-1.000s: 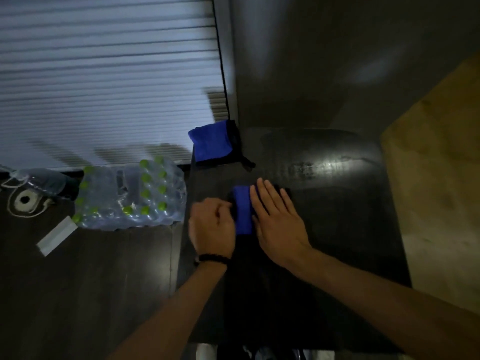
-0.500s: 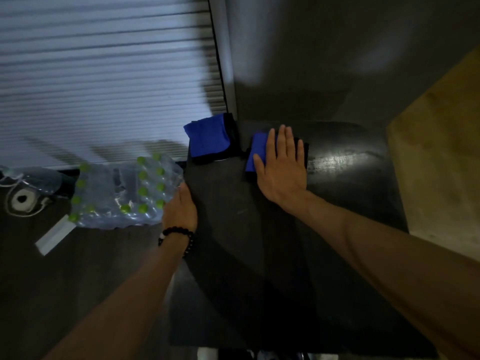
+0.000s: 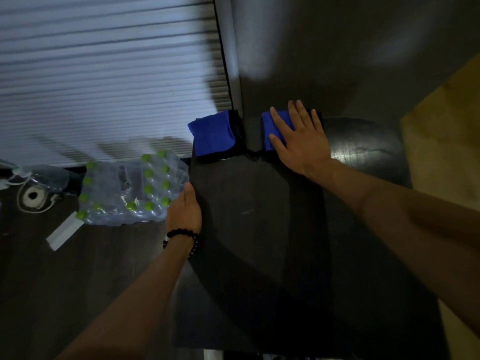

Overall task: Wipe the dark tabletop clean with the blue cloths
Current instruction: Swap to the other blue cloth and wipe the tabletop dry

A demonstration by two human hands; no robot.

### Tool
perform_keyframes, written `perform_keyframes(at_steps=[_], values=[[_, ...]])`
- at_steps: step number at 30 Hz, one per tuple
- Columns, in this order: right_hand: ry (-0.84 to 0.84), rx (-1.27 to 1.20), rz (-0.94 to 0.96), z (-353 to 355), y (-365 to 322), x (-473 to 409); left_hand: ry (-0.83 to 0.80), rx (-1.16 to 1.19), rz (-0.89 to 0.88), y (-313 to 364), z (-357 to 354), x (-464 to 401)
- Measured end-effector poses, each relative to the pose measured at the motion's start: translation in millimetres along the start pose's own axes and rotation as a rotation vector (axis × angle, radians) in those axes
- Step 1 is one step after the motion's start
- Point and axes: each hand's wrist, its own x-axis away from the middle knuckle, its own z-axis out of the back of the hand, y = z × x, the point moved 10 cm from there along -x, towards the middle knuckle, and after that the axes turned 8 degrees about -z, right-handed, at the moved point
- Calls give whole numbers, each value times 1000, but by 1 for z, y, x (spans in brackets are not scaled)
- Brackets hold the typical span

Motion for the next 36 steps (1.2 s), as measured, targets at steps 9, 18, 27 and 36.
perform_keyframes(at_steps=[9, 18, 27, 36], values=[[1, -4, -78, 0, 84, 20, 28, -3, -50, 6, 2, 1], [-27, -3, -131, 1, 133, 41, 19, -237, -152, 20, 7, 4], [-46, -26, -226, 1, 153, 58, 109, -138, -115, 10, 10, 6], [-3, -15, -316, -2, 147, 90, 118, -78, -83, 8, 13, 8]])
